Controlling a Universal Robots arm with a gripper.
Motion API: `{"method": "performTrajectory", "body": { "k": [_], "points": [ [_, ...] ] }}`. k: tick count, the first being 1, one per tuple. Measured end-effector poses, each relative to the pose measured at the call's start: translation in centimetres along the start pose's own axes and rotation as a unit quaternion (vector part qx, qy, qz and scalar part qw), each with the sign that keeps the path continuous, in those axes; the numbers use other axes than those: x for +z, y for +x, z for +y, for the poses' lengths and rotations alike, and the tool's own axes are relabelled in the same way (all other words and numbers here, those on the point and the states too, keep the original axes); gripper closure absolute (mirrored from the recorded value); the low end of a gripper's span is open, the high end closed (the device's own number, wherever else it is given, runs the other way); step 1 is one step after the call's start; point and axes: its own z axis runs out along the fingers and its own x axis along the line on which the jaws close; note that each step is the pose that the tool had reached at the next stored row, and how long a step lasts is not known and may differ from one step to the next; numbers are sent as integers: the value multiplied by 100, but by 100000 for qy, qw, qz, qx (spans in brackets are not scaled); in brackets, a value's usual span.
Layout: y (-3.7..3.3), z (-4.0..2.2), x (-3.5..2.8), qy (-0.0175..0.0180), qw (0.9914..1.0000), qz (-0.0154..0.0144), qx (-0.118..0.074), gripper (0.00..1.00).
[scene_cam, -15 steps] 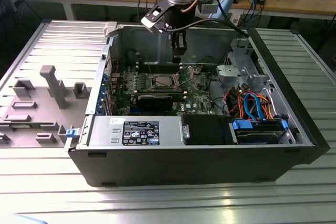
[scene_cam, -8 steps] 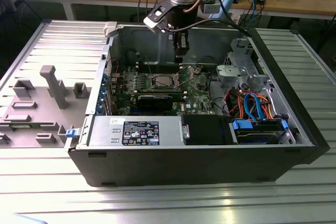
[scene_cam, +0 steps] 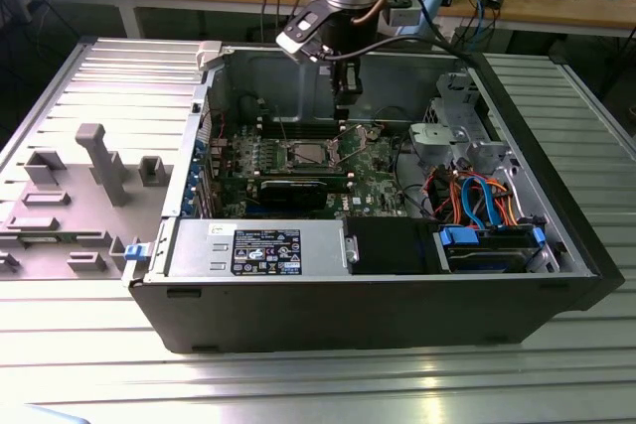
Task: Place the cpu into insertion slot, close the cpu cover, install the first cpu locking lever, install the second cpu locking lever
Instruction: 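Close the cpu cover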
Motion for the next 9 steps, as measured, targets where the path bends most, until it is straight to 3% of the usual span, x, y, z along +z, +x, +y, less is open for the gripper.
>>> {"method": "performTrajectory", "body": {
  "k": [9],
  "points": [
    [-2, 42, 1, 0, 100000, -5, 1, 89]
  ]
}}
